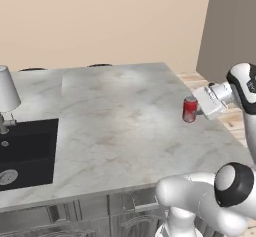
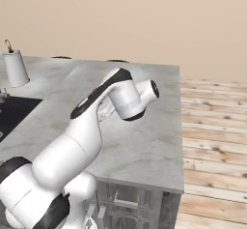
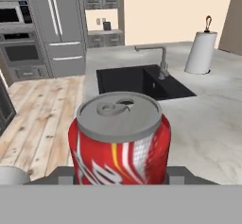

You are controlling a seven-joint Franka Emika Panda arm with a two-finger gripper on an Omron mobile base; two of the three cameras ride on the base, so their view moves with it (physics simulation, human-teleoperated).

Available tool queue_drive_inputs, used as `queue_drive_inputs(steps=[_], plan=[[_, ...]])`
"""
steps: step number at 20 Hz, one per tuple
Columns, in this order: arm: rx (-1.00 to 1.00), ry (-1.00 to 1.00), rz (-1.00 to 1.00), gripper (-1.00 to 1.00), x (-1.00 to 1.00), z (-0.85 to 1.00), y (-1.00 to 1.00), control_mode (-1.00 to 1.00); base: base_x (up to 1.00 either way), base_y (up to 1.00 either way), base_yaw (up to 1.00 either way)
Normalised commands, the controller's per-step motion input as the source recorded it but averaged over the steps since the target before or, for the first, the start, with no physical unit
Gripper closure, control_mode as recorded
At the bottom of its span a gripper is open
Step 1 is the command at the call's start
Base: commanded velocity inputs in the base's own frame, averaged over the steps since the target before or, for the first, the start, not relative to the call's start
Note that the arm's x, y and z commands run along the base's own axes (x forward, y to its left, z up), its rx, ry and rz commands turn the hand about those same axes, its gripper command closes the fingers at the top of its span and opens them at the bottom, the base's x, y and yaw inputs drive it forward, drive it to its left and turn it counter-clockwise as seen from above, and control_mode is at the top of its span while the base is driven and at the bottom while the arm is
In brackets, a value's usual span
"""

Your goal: Pick the can from the counter and place it in the open cabinet.

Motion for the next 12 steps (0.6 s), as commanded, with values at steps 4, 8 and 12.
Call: queue_drive_inputs(steps=[4,8,12], plan=[[0.00,0.05,-0.06,1.00,-0.42,0.00,0.25,-1.00,0.00,0.00,0.00],[0.00,0.04,-0.06,1.00,-0.42,0.00,0.23,-1.00,0.00,0.00,0.00],[0.00,0.00,-0.03,1.00,-0.42,0.00,0.05,-1.00,0.00,0.00,0.00]])
